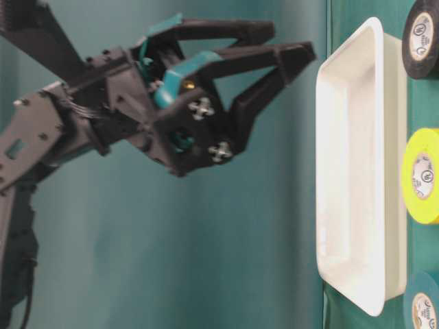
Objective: Place the tape from the fixed location into the white case.
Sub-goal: 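Rotate the left gripper vertical and lower it above the black tape roll, then lower the left gripper into the black roll's hole and close it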
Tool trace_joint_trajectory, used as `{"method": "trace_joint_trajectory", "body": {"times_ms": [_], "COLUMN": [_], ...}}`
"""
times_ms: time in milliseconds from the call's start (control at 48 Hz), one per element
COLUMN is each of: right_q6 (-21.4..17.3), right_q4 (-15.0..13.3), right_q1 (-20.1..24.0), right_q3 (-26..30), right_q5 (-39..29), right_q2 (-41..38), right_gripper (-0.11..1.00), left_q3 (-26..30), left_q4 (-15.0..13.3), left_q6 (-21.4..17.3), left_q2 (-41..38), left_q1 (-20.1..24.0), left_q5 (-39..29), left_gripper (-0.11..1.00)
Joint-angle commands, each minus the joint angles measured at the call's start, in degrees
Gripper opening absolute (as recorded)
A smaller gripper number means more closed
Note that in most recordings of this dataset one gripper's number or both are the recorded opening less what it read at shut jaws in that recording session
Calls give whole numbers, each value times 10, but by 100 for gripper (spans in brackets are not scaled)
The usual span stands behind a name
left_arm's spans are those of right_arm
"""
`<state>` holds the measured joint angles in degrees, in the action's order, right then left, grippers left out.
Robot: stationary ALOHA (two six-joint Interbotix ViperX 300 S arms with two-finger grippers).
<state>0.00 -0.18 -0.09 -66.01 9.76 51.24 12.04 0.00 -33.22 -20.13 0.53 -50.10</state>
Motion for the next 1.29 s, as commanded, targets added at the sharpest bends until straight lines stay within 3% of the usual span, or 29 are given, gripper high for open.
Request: {"method": "trace_joint_trajectory", "body": {"times_ms": [0, 312, 1270], "right_q6": [-1, -1, -1], "right_q4": [0, 0, 0], "right_q1": [-1, -1, 0], "right_q3": [11, 11, 6], "right_q5": [2, 2, -2], "right_q2": [-3, -3, -12], "right_gripper": [0, 0, 0], "left_q3": [-12, -59, -54], "left_q4": [1, 1, 1], "left_q6": [0, -2, -29], "left_q2": [11, -10, -83], "left_q1": [-2, -2, 4], "left_q5": [23, 84, 112], "left_gripper": [95, 95, 95]}}
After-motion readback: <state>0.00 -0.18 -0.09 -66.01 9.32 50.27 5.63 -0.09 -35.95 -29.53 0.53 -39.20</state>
